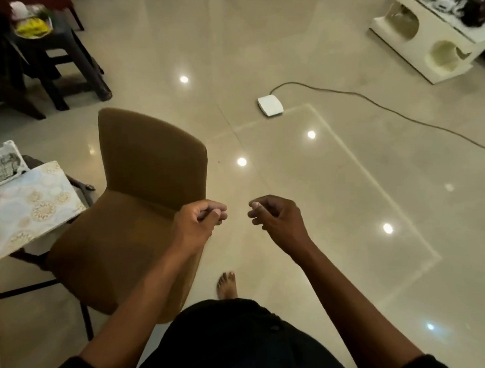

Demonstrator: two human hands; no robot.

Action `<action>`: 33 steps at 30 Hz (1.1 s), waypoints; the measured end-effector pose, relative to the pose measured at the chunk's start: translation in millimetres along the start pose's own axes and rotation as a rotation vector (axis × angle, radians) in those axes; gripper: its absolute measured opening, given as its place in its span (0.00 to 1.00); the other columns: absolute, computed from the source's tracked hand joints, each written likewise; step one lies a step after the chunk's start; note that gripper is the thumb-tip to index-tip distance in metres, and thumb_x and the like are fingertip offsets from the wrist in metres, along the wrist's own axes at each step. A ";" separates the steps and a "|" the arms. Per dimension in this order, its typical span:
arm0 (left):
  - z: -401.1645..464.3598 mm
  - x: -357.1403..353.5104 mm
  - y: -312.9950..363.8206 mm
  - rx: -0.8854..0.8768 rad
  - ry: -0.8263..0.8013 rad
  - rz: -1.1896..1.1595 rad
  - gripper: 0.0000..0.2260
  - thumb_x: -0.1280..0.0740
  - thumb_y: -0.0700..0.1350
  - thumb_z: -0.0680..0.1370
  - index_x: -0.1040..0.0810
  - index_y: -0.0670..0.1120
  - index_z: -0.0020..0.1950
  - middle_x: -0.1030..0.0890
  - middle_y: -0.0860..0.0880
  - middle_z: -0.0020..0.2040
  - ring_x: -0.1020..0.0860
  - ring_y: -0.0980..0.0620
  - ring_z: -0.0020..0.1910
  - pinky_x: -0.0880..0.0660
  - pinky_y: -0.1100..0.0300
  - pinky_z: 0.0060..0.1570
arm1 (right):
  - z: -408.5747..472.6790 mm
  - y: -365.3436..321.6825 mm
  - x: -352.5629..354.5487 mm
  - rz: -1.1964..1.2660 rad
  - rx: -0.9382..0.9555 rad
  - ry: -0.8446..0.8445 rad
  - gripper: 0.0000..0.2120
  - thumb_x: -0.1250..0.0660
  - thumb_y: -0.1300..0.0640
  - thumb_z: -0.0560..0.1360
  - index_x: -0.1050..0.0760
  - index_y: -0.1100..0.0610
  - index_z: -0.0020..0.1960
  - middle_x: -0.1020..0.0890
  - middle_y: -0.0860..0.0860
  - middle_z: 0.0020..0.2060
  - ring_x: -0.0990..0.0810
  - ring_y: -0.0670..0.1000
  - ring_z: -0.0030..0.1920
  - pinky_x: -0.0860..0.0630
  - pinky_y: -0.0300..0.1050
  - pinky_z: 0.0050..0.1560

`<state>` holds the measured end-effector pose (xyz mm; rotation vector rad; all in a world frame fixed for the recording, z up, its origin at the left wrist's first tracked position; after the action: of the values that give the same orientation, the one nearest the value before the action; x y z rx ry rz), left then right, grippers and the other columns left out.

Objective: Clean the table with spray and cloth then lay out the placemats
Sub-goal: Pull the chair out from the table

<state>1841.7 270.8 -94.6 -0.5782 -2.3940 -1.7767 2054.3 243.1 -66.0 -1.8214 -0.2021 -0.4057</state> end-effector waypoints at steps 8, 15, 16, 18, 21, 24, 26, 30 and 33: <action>99.6 36.9 23.1 0.079 0.152 0.034 0.10 0.32 0.44 0.87 0.13 0.55 0.63 0.11 0.57 0.57 0.13 0.56 0.58 0.15 0.48 0.63 | 148.3 -40.3 -35.1 -0.080 0.088 -0.222 0.09 0.32 0.53 0.82 0.16 0.56 0.53 0.13 0.49 0.42 0.14 0.48 0.41 0.22 0.42 0.42; 146.6 66.2 17.1 0.242 0.525 -0.080 0.17 0.30 0.46 0.87 0.22 0.55 0.76 0.18 0.55 0.70 0.17 0.51 0.66 0.18 0.45 0.69 | 262.8 -99.6 -85.7 -0.212 0.283 -0.546 0.09 0.33 0.53 0.82 0.16 0.55 0.52 0.13 0.48 0.41 0.14 0.47 0.41 0.17 0.50 0.47; 151.2 68.0 17.1 0.280 0.572 -0.094 0.18 0.30 0.47 0.87 0.23 0.55 0.77 0.19 0.54 0.73 0.18 0.51 0.67 0.19 0.46 0.69 | 276.9 -109.0 -93.6 -0.233 0.316 -0.587 0.09 0.33 0.53 0.82 0.16 0.55 0.52 0.13 0.48 0.41 0.14 0.46 0.40 0.17 0.51 0.47; 157.5 67.6 20.0 0.350 0.613 -0.086 0.20 0.31 0.49 0.87 0.26 0.54 0.80 0.22 0.54 0.76 0.20 0.54 0.65 0.21 0.52 0.66 | 292.4 -122.1 -102.4 -0.259 0.366 -0.630 0.09 0.33 0.52 0.81 0.16 0.54 0.51 0.13 0.46 0.40 0.14 0.46 0.40 0.17 0.52 0.48; 171.8 65.2 27.8 0.443 0.735 -0.162 0.20 0.32 0.50 0.88 0.26 0.53 0.80 0.22 0.53 0.78 0.25 0.58 0.64 0.29 0.57 0.63 | 322.9 -145.2 -125.3 -0.345 0.462 -0.791 0.08 0.34 0.51 0.81 0.16 0.51 0.51 0.14 0.45 0.41 0.15 0.47 0.42 0.18 0.53 0.49; 187.5 66.3 27.6 0.514 0.832 -0.221 0.20 0.34 0.52 0.88 0.26 0.53 0.81 0.23 0.52 0.79 0.24 0.55 0.68 0.30 0.56 0.64 | 344.3 -168.1 -156.1 -0.436 0.595 -0.930 0.08 0.34 0.50 0.80 0.16 0.50 0.53 0.14 0.44 0.42 0.16 0.46 0.43 0.18 0.49 0.49; 191.7 60.3 23.0 0.587 0.852 -0.255 0.21 0.36 0.55 0.89 0.27 0.54 0.82 0.24 0.50 0.79 0.25 0.48 0.75 0.28 0.52 0.68 | 348.6 -178.3 -175.6 -0.483 0.674 -0.995 0.08 0.33 0.49 0.79 0.17 0.48 0.53 0.14 0.43 0.42 0.17 0.43 0.43 0.20 0.43 0.48; 194.2 42.2 -1.6 0.689 0.913 -0.415 0.22 0.38 0.58 0.89 0.28 0.55 0.83 0.26 0.48 0.81 0.26 0.43 0.78 0.28 0.43 0.77 | 336.8 -187.8 -226.5 -0.589 0.802 -1.161 0.09 0.32 0.49 0.79 0.17 0.47 0.56 0.14 0.44 0.46 0.17 0.43 0.46 0.23 0.39 0.49; 200.5 39.3 -24.8 0.778 0.938 -0.524 0.22 0.42 0.60 0.90 0.26 0.54 0.81 0.23 0.46 0.79 0.25 0.42 0.76 0.27 0.51 0.70 | 316.9 -180.2 -273.5 -0.762 0.944 -1.307 0.11 0.35 0.46 0.79 0.18 0.46 0.58 0.14 0.45 0.51 0.16 0.47 0.50 0.21 0.46 0.53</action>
<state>1824.5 462.5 -167.4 0.8315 -2.2566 -0.7169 1793.9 616.6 -83.7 -0.7435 -1.6873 0.4102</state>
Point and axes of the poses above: each hand's wrist, its own z-axis towards the middle knuckle, its own x-axis out of the back of the hand, y = z × x, the point moved 10 cm from there along z, towards the middle knuckle
